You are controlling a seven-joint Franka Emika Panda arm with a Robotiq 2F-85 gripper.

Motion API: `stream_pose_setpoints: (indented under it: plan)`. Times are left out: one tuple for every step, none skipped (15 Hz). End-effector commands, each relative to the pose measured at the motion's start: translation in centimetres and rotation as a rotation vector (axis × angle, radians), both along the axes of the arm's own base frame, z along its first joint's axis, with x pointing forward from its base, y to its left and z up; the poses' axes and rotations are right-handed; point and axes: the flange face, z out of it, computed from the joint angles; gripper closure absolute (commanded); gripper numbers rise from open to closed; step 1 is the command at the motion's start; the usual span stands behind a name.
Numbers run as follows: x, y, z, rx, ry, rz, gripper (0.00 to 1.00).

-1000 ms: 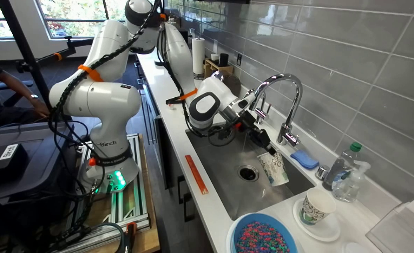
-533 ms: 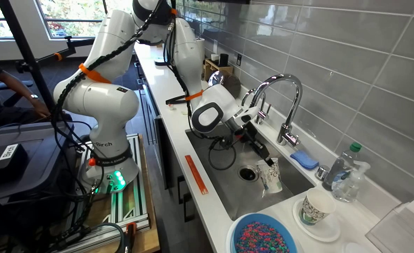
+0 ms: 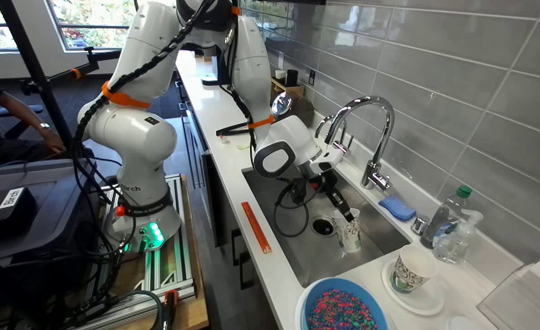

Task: Empty the cup that's in the sink

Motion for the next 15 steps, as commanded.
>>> stream_pose_setpoints:
  plan:
    - [0.5, 0.2, -0.3, 0.083, -0.007, 0.033, 0.99]
    - [0.6, 0.4, -0.8, 0.106, -0.001, 0.036, 0.99]
    - [0.7, 0.5, -1.3, 0.128, 0.003, 0.036, 0.99]
    - [0.6, 0.7, -2.0, 0.152, 0.010, 0.035, 0.99]
    - [0.7, 0.7, -2.5, 0.175, 0.013, 0.033, 0.99]
    - [0.7, 0.7, -3.3, 0.193, 0.022, 0.030, 0.99]
    - [0.6, 0.6, -3.9, 0.210, 0.025, 0.024, 0.99]
    - [0.7, 0.5, -4.5, 0.225, 0.028, 0.017, 0.99]
    - [0.6, 0.3, -5.0, 0.242, 0.024, 0.007, 0.99]
    - [0.6, 0.0, -5.4, 0.256, 0.020, -0.004, 0.99]
    - [0.6, -0.1, -5.8, 0.269, 0.020, -0.014, 0.99]
    - [0.6, -0.3, -6.1, 0.282, 0.017, -0.020, 0.99]
    - [0.7, -0.5, -6.4, 0.295, 0.017, -0.025, 0.99]
    - [0.7, -0.6, -6.7, 0.304, 0.016, -0.030, 0.99]
    - [0.8, -0.8, -6.9, 0.312, 0.014, -0.033, 0.99]
